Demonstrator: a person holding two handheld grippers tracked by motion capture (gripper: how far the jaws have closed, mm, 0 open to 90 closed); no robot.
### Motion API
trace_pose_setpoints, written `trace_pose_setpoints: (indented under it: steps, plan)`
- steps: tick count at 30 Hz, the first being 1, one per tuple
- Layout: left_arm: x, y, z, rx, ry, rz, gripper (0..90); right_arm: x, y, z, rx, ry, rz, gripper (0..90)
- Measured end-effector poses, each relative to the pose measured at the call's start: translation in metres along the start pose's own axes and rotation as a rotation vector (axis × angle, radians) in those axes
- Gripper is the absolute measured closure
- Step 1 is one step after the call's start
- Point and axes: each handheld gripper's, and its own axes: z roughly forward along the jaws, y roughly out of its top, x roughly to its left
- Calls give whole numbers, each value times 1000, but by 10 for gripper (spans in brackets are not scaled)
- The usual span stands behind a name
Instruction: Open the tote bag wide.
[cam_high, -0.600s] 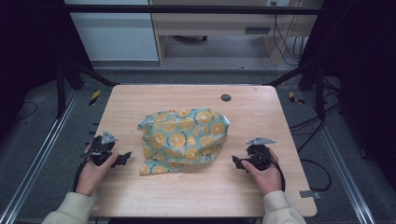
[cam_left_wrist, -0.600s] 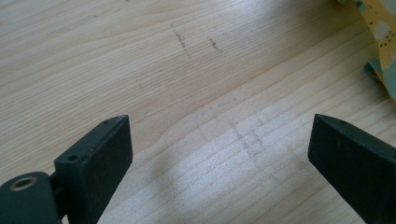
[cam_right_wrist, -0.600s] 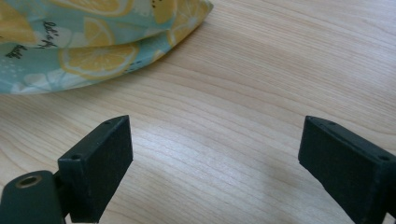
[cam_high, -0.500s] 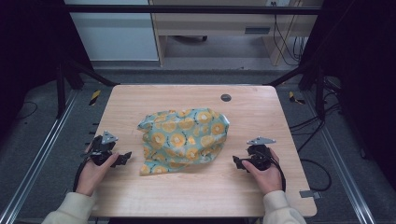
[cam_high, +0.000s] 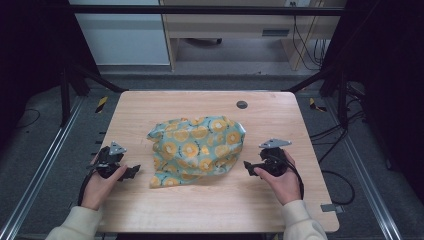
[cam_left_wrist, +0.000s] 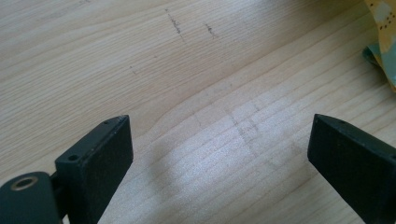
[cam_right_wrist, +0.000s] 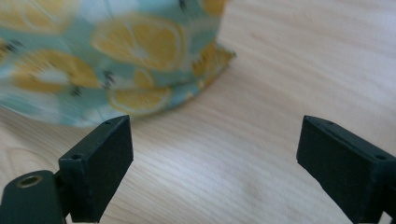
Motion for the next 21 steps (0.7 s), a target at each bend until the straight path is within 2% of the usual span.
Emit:
trace_pose_setpoints:
  steps: [2,4,6,7,8,10,12,21]
  plan:
    - [0,0,0,0,1,0,67,2,5,-2,-5,10,-7,110]
    - [-1,0,0,-2,1,-1,67,8,23,-7,-10,26,-28,88]
    - [-1,0,-1,-4,2,-2,67,9,28,-8,-10,31,-33,86]
    - [-1,-1,-1,-6,3,-2,66,12,39,-11,-25,42,-62,78]
    - [-1,-1,-1,-8,5,-3,66,12,39,-11,-25,42,-62,78]
    - [0,0,-1,-12,6,-4,66,16,51,-13,-40,60,-62,79]
    - [0,0,-1,-13,7,-5,66,23,68,-14,-51,63,-100,94]
    - [-1,0,-2,-13,4,-2,66,43,99,-9,-79,91,-131,116]
